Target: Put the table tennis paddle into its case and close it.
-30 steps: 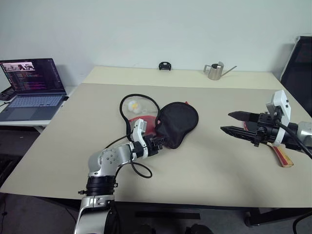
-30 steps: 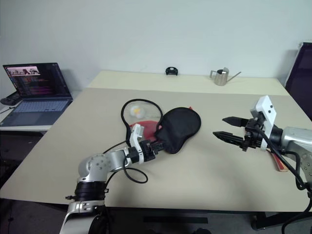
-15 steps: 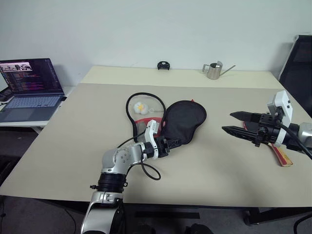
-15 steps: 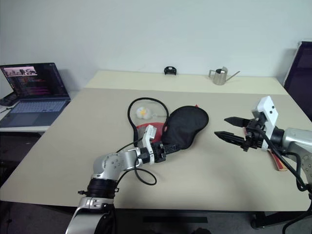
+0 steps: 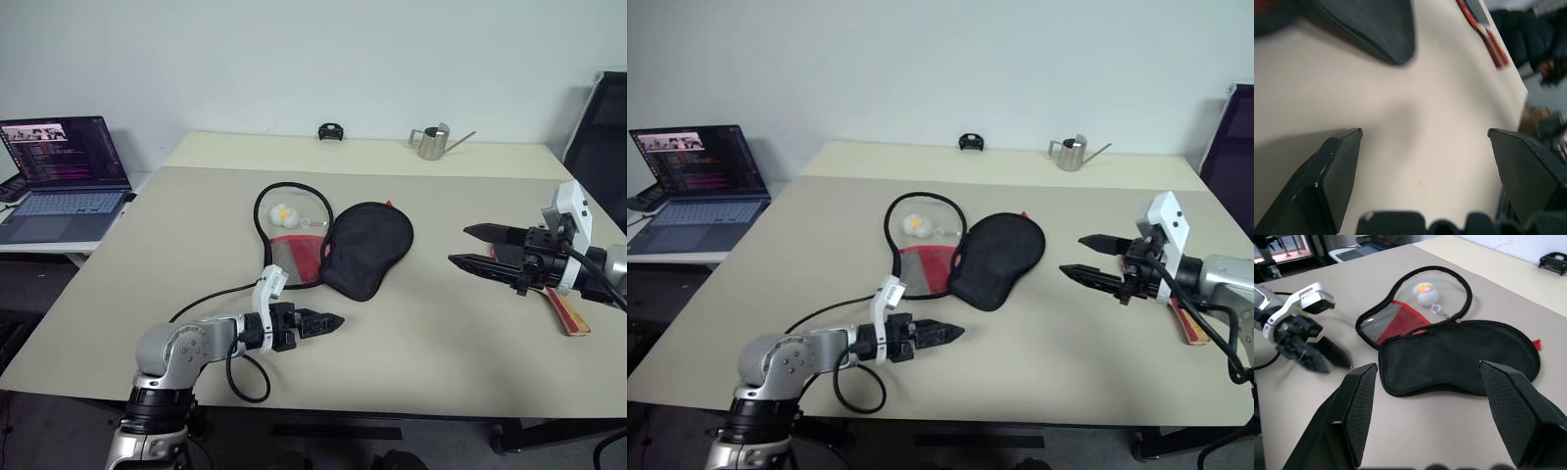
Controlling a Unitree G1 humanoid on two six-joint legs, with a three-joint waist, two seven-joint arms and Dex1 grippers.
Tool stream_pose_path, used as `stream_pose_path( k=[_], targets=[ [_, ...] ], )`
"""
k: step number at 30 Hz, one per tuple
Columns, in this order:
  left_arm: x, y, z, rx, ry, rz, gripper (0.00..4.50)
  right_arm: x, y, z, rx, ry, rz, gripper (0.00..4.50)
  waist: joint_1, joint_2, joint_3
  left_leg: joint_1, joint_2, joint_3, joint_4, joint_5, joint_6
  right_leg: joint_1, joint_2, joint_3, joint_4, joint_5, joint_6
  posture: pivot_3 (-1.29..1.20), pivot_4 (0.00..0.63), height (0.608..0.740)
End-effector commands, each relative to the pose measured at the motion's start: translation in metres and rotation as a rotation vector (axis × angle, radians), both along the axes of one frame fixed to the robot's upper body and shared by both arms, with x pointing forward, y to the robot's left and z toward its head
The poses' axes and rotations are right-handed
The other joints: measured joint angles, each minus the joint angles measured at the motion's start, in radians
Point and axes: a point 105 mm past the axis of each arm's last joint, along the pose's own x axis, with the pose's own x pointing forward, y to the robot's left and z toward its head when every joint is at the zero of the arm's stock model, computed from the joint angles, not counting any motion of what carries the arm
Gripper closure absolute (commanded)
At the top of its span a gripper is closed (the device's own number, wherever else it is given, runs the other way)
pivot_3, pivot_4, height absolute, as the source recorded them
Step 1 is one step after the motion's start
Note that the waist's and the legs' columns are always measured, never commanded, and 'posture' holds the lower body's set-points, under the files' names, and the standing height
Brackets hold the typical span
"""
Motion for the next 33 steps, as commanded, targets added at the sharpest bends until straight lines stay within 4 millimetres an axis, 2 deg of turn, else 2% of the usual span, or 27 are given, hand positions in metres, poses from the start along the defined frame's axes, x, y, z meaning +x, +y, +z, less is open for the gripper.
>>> stream_pose_path(
  k=[1, 6, 9, 13, 19, 33],
  targets=[
    [-0.011, -0.003, 0.016, 0.005, -0.100, -0.093, 0.02, -0.005, 0.002, 0.012, -0.024, -0.035, 0.042, 0.87, -0.001, 0.000, 0.000, 0.000, 0.000, 0.000, 0.000, 0.000, 0.000, 0.000, 0.000, 0.000, 0.000, 0.000, 0.000, 0.00, 0.150, 0.740],
    [-0.016, 0.000, 0.034, -0.012, -0.206, -0.148, 0.02, -0.007, 0.002, 0.014, -0.032, -0.032, 0.059, 0.87, -0.001, 0.000, 0.000, 0.000, 0.000, 0.000, 0.000, 0.000, 0.000, 0.000, 0.000, 0.000, 0.000, 0.000, 0.000, 0.00, 0.150, 0.740],
    [-0.010, 0.006, 0.058, -0.064, -0.312, -0.147, 0.02, -0.009, 0.002, 0.013, -0.042, -0.025, 0.070, 0.87, -0.001, 0.000, 0.000, 0.000, 0.000, 0.000, 0.000, 0.000, 0.000, 0.000, 0.000, 0.000, 0.000, 0.000, 0.000, 0.00, 0.150, 0.740],
    [-0.006, 0.013, 0.076, -0.069, -0.405, -0.157, 0.02, -0.011, 0.001, 0.011, -0.046, -0.015, 0.073, 0.87, -0.001, 0.000, 0.000, 0.000, 0.000, 0.000, 0.000, 0.000, 0.001, 0.000, 0.000, 0.000, -0.001, 0.000, 0.000, 0.00, 0.150, 0.740],
    [-0.005, 0.037, 0.105, -0.016, -0.584, -0.164, 0.02, -0.011, 0.001, 0.007, -0.057, 0.006, 0.082, 0.87, -0.004, 0.001, 0.001, 0.000, 0.000, 0.000, -0.001, 0.000, 0.001, 0.000, 0.000, 0.000, -0.001, 0.000, 0.000, 0.00, 0.150, 0.740],
    [0.021, 0.087, 0.118, 0.261, -0.797, -0.063, 0.02, -0.001, 0.004, -0.006, -0.048, 0.039, 0.077, 0.87, -0.003, 0.001, 0.001, -0.001, 0.000, 0.000, -0.001, -0.001, 0.001, -0.001, 0.000, -0.001, -0.001, 0.000, 0.000, 0.00, 0.150, 0.740]
  ],
)
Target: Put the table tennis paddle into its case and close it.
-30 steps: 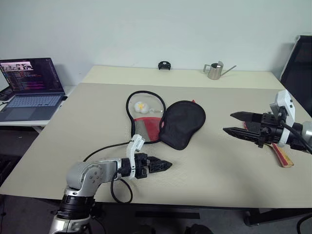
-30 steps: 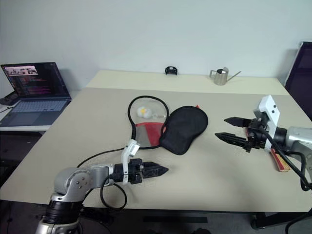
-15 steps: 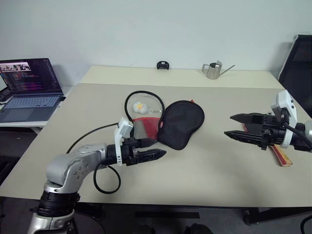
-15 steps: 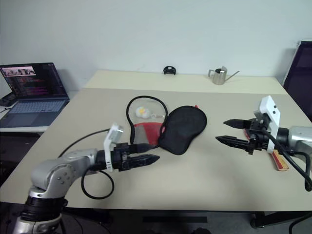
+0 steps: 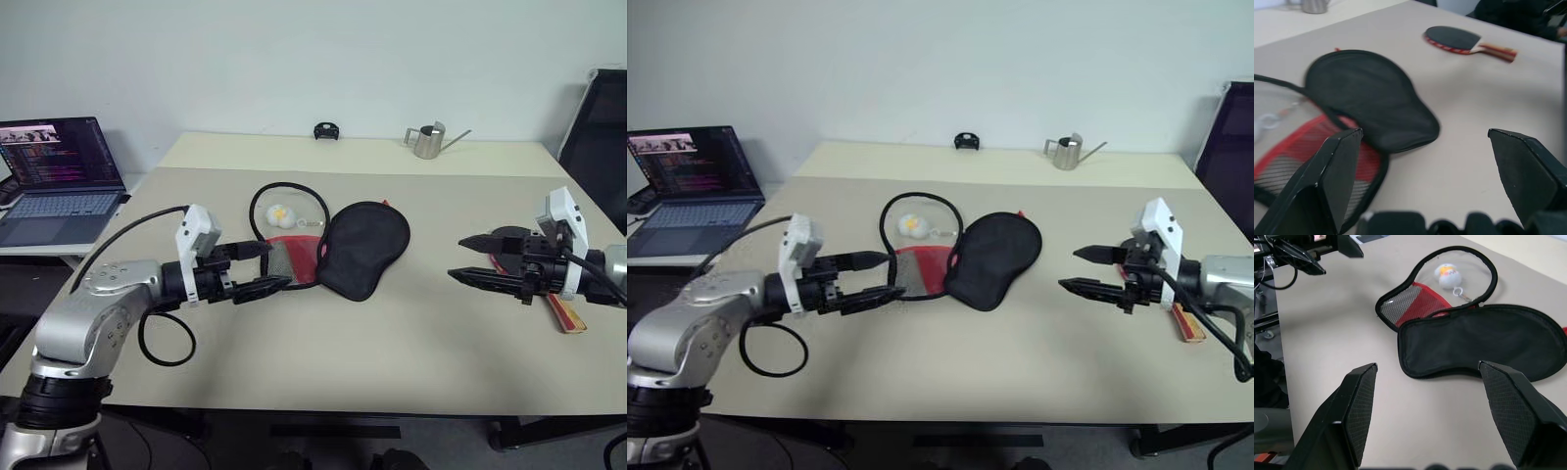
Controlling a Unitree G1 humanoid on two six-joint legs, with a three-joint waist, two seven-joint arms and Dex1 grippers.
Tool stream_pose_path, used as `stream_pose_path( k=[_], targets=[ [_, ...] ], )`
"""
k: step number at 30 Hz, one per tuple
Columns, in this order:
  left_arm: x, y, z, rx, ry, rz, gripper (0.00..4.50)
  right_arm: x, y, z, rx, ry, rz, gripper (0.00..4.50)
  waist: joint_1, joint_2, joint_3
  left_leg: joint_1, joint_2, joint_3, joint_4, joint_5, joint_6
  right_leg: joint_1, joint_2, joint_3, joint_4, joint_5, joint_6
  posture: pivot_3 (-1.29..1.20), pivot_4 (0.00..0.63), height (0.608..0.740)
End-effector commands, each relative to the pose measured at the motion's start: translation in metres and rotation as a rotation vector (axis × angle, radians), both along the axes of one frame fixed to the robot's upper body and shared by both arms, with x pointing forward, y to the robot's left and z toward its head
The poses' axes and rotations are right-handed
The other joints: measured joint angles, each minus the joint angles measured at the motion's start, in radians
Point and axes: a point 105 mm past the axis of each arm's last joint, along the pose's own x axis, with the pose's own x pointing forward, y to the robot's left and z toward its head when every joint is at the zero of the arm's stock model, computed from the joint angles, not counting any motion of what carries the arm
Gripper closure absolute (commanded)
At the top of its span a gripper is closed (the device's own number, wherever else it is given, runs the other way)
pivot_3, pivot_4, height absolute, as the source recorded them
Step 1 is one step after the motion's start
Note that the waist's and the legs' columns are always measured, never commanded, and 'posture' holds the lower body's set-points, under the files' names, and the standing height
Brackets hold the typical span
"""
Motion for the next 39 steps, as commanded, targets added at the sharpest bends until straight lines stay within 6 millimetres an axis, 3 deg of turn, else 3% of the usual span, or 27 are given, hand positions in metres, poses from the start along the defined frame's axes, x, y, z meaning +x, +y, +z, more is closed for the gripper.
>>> stream_pose_path(
  k=[1, 8, 16, 22, 26, 32, 39],
  targets=[
    [0.007, 0.012, 0.017, 0.050, -0.105, 0.023, 0.02, 0.002, 0.003, 0.005, -0.003, -0.038, 0.003, 0.87, 0.000, 0.000, 0.000, 0.000, 0.000, 0.000, 0.000, 0.000, 0.000, 0.000, 0.000, 0.000, 0.000, 0.000, 0.000, 0.00, 0.150, 0.740],
    [0.024, 0.027, 0.022, 0.142, -0.190, 0.075, 0.02, 0.012, 0.002, -0.010, -0.029, -0.010, -0.065, 0.87, 0.000, 0.000, 0.000, -0.001, 0.000, 0.000, 0.000, 0.000, 0.000, 0.000, 0.000, -0.001, 0.000, 0.000, 0.000, 0.00, 0.150, 0.740],
    [0.030, 0.024, 0.025, 0.134, -0.209, 0.041, 0.02, 0.036, -0.003, -0.017, 0.071, 0.022, -0.265, 0.87, -0.002, 0.000, 0.000, -0.002, 0.000, 0.000, 0.000, 0.000, 0.000, -0.001, 0.000, -0.001, 0.001, 0.000, 0.000, 0.00, 0.150, 0.740],
    [0.031, 0.023, 0.020, 0.134, -0.187, -0.002, 0.02, 0.051, 0.013, -0.035, 0.119, 0.099, -0.359, 0.87, -0.002, 0.000, 0.000, -0.004, 0.000, -0.001, 0.001, 0.000, 0.000, -0.003, 0.000, -0.001, 0.001, 0.000, 0.000, 0.00, 0.150, 0.740],
    [0.037, 0.029, 0.021, 0.133, -0.189, 0.019, 0.00, 0.064, 0.034, -0.041, 0.174, 0.136, -0.391, 0.02, -0.004, 0.000, 0.000, -0.008, 0.000, 0.000, 0.001, 0.000, 0.000, -0.008, 0.000, -0.001, 0.003, 0.000, 0.000, 0.00, 0.150, 0.740],
    [0.041, 0.033, 0.020, 0.132, -0.188, 0.026, 0.00, 0.090, 0.057, -0.052, 0.213, 0.177, -0.468, 0.02, -0.009, 0.000, 0.000, -0.015, 0.000, 0.004, 0.004, 0.001, -0.002, -0.020, 0.000, 0.003, 0.012, 0.000, 0.000, 0.00, 0.150, 0.740],
    [0.040, 0.035, 0.019, 0.140, -0.192, 0.028, 0.00, 0.107, 0.064, -0.076, 0.191, 0.232, -0.541, 0.02, -0.015, 0.000, 0.000, -0.014, -0.001, 0.005, 0.005, 0.001, -0.001, -0.021, 0.000, 0.004, 0.015, 0.000, 0.000, 0.00, 0.150, 0.740]
  ],
)
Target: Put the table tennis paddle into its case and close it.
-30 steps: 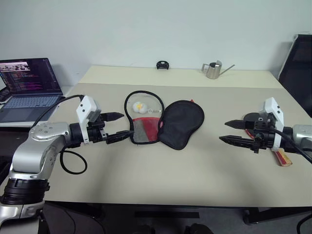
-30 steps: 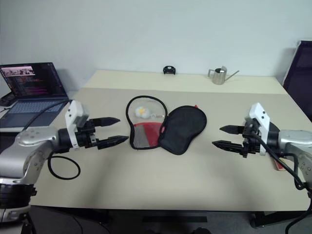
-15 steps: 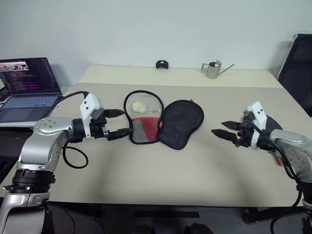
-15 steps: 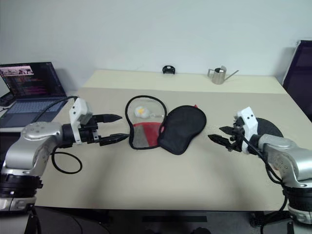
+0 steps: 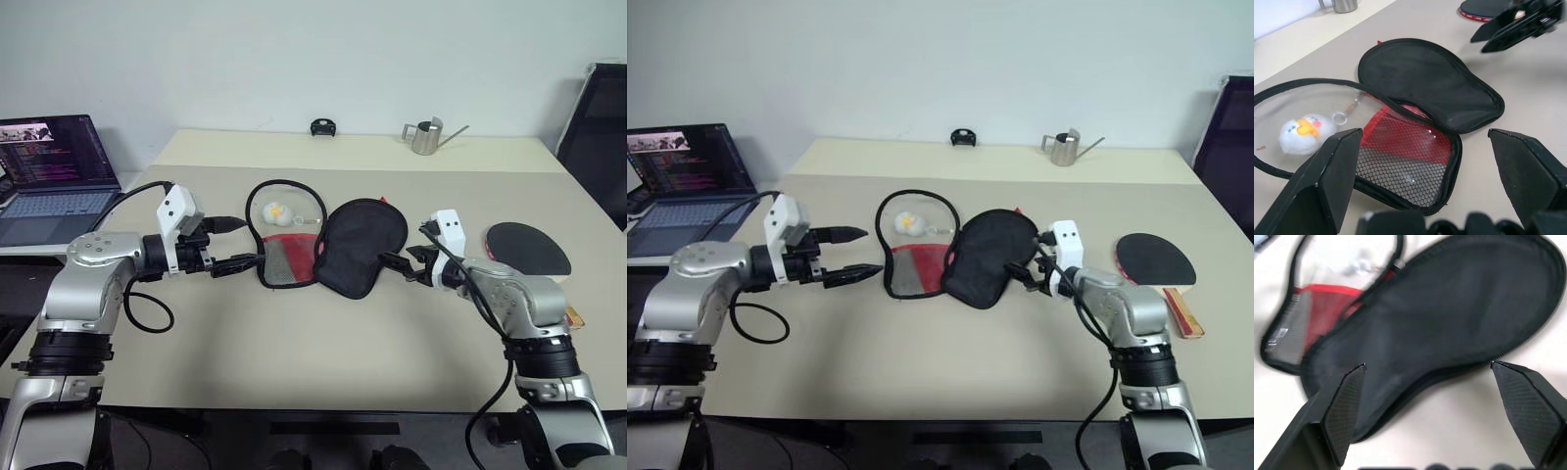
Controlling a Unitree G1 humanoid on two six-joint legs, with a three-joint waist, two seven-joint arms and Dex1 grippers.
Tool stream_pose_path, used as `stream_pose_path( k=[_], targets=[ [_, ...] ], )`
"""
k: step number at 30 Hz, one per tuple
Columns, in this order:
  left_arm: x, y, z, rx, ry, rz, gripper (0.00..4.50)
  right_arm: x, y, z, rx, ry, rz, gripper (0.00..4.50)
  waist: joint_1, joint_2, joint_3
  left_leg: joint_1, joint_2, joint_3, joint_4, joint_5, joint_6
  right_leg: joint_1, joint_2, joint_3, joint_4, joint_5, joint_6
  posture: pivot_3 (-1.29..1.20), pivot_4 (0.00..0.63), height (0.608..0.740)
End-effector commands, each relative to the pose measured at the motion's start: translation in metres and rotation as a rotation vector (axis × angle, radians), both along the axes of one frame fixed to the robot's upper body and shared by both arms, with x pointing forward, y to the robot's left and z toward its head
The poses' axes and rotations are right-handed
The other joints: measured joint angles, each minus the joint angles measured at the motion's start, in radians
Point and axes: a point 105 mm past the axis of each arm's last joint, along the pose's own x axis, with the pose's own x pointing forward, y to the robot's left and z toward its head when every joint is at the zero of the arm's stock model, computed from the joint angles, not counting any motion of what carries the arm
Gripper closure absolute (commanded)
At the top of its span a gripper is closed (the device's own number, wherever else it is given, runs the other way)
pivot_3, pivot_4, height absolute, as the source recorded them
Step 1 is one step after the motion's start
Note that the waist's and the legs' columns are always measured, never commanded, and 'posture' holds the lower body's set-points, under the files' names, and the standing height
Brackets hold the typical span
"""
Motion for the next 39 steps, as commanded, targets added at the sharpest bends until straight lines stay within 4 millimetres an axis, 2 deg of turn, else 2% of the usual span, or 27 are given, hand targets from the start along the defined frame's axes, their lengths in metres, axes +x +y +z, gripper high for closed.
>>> stream_pose_path(
  k=[1, 4, 8, 18, 24, 30, 31, 37, 39],
  targets=[
    [-0.001, 0.002, 0.013, 0.007, -0.056, -0.002, 0.00, 0.005, 0.006, 0.008, 0.009, -0.032, 0.001, 0.02, -0.004, 0.000, 0.000, 0.000, 0.000, 0.000, 0.000, 0.000, 0.000, 0.000, 0.000, 0.000, 0.000, 0.000, 0.000, 0.00, 0.150, 0.740],
    [0.000, 0.003, 0.011, 0.013, -0.053, 0.003, 0.00, 0.003, 0.026, 0.001, 0.024, 0.000, 0.056, 0.02, -0.015, 0.000, 0.000, 0.000, 0.000, 0.000, 0.000, 0.000, 0.000, -0.001, 0.000, 0.001, 0.001, 0.000, 0.000, 0.00, 0.150, 0.740],
    [0.001, 0.002, 0.011, 0.010, -0.054, 0.004, 0.00, 0.003, 0.042, 0.000, 0.039, 0.006, 0.096, 0.02, -0.021, 0.000, 0.000, 0.001, 0.000, 0.001, 0.000, 0.000, 0.000, -0.001, 0.001, 0.001, 0.002, 0.000, 0.000, 0.00, 0.150, 0.740],
    [0.002, 0.001, 0.011, -0.012, -0.046, 0.010, 0.00, 0.005, 0.072, -0.004, 0.030, -0.008, 0.157, 0.02, -0.020, 0.000, 0.000, 0.001, 0.001, 0.001, 0.000, 0.000, 0.000, -0.001, 0.001, 0.001, 0.003, 0.000, 0.000, 0.00, 0.150, 0.740],
    [0.003, 0.001, 0.011, -0.011, -0.050, 0.012, 0.00, 0.007, 0.071, -0.006, 0.022, -0.019, 0.125, 0.02, -0.020, 0.000, 0.000, 0.001, 0.001, 0.001, 0.000, 0.000, 0.000, -0.002, 0.001, 0.002, 0.003, 0.000, 0.000, 0.00, 0.150, 0.740],
    [0.001, 0.000, 0.009, -0.005, -0.043, 0.008, 0.00, 0.008, 0.063, -0.002, 0.046, -0.009, 0.091, 1.98, -0.020, 0.000, 0.000, 0.001, 0.001, 0.001, 0.000, 0.000, 0.000, -0.002, 0.001, 0.002, 0.003, 0.000, 0.000, 0.00, 0.150, 0.740],
    [0.000, 0.000, 0.008, -0.003, -0.039, 0.005, 0.00, 0.008, 0.061, -0.002, 0.059, 0.001, 0.085, 2.43, -0.020, 0.000, 0.000, 0.001, 0.001, 0.001, 0.000, 0.000, 0.000, -0.002, 0.001, 0.002, 0.003, 0.000, 0.000, 0.00, 0.150, 0.740],
    [-0.004, -0.003, 0.005, 0.015, -0.006, -0.042, 0.00, -0.001, 0.052, -0.005, 0.156, 0.099, 0.036, 4.47, -0.020, 0.000, 0.000, 0.001, 0.001, 0.001, 0.000, 0.000, 0.000, -0.002, 0.001, 0.002, 0.003, 0.000, 0.000, 0.00, 0.150, 0.740],
    [-0.005, -0.004, 0.004, 0.021, -0.001, -0.049, 0.00, -0.004, 0.049, -0.006, 0.169, 0.117, 0.023, 4.47, -0.019, 0.000, 0.000, 0.001, 0.001, 0.001, 0.000, 0.000, 0.000, -0.002, 0.001, 0.002, 0.003, 0.000, 0.000, 0.00, 0.150, 0.740]
  ],
)
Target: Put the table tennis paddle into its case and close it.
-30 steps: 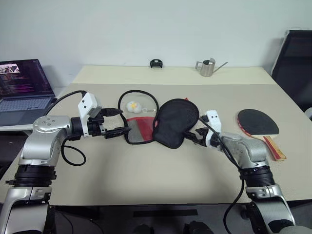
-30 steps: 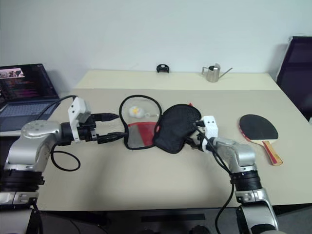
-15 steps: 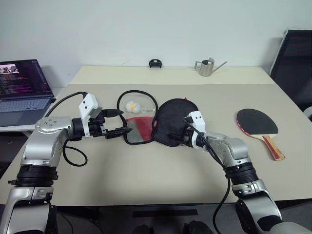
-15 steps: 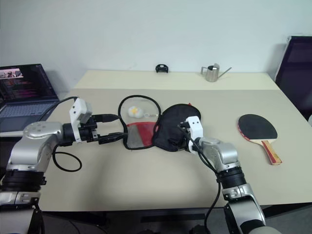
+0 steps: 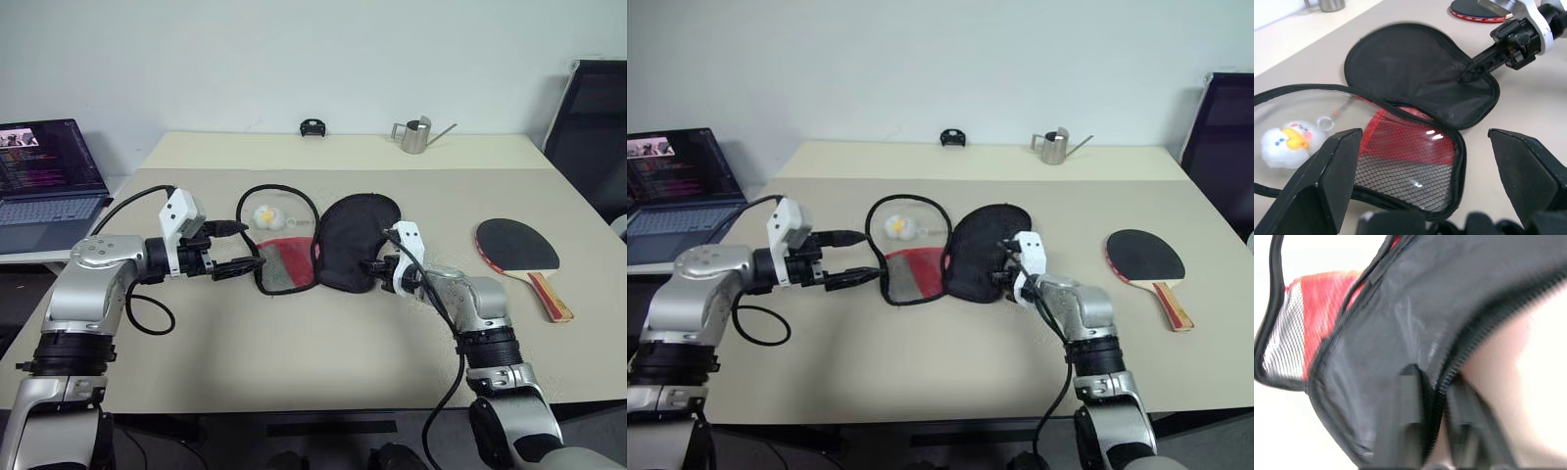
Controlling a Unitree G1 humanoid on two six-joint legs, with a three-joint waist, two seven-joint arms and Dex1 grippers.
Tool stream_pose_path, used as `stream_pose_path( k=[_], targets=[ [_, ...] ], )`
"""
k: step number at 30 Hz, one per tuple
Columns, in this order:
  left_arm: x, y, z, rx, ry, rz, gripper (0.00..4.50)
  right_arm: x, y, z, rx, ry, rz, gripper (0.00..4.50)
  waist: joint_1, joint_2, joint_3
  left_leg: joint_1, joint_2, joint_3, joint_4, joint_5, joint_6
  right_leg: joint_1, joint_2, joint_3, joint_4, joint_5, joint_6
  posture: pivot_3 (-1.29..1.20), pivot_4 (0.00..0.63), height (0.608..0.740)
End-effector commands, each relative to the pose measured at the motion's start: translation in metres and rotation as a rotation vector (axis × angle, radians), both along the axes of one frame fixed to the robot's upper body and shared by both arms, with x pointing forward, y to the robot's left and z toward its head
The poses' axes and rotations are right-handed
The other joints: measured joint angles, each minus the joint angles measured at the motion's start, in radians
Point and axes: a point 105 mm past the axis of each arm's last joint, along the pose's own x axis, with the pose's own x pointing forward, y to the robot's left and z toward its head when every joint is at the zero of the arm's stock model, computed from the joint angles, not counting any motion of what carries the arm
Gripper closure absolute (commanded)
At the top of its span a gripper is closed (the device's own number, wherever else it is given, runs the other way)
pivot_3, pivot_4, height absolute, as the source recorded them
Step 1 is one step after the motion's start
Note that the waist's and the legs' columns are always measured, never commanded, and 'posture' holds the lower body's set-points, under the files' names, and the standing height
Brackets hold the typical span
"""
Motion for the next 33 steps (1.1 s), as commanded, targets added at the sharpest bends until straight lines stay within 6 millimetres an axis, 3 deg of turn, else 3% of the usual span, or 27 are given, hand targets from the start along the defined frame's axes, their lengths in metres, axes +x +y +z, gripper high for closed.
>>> stream_pose_path(
  k=[1, 16, 25, 33],
  targets=[
    [-0.004, -0.003, 0.010, 0.027, -0.034, -0.032, 0.00, -0.006, -0.005, 0.010, 0.041, -0.007, -0.015, 4.47, 0.000, 0.000, 0.000, 0.000, 0.000, 0.000, 0.000, 0.000, 0.000, 0.000, 0.000, 0.000, 0.000, 0.000, 0.000, 0.00, 0.150, 0.740],
    [-0.008, -0.026, 0.006, 0.024, -0.006, -0.128, 0.00, -0.012, -0.069, 0.016, -0.046, 0.026, -0.094, 4.47, 0.001, 0.000, 0.000, 0.000, 0.000, 0.000, 0.000, 0.000, 0.000, 0.000, 0.000, 0.000, 0.000, 0.000, 0.000, 0.00, 0.150, 0.740],
    [-0.009, -0.051, 0.005, 0.013, 0.004, -0.219, 0.00, -0.009, -0.097, 0.017, -0.109, 0.035, -0.117, 4.47, 0.002, 0.000, 0.000, 0.000, 0.000, 0.001, 0.000, 0.000, 0.001, 0.001, 0.000, 0.000, 0.000, 0.000, 0.000, 0.00, 0.150, 0.740],
    [-0.010, -0.060, 0.003, 0.008, 0.012, -0.248, 0.00, -0.004, -0.115, 0.018, -0.176, 0.042, -0.111, 4.47, 0.002, 0.000, 0.000, 0.000, 0.000, 0.001, 0.001, 0.000, 0.001, 0.001, 0.000, 0.000, 0.000, 0.000, 0.000, 0.00, 0.150, 0.740]
  ],
)
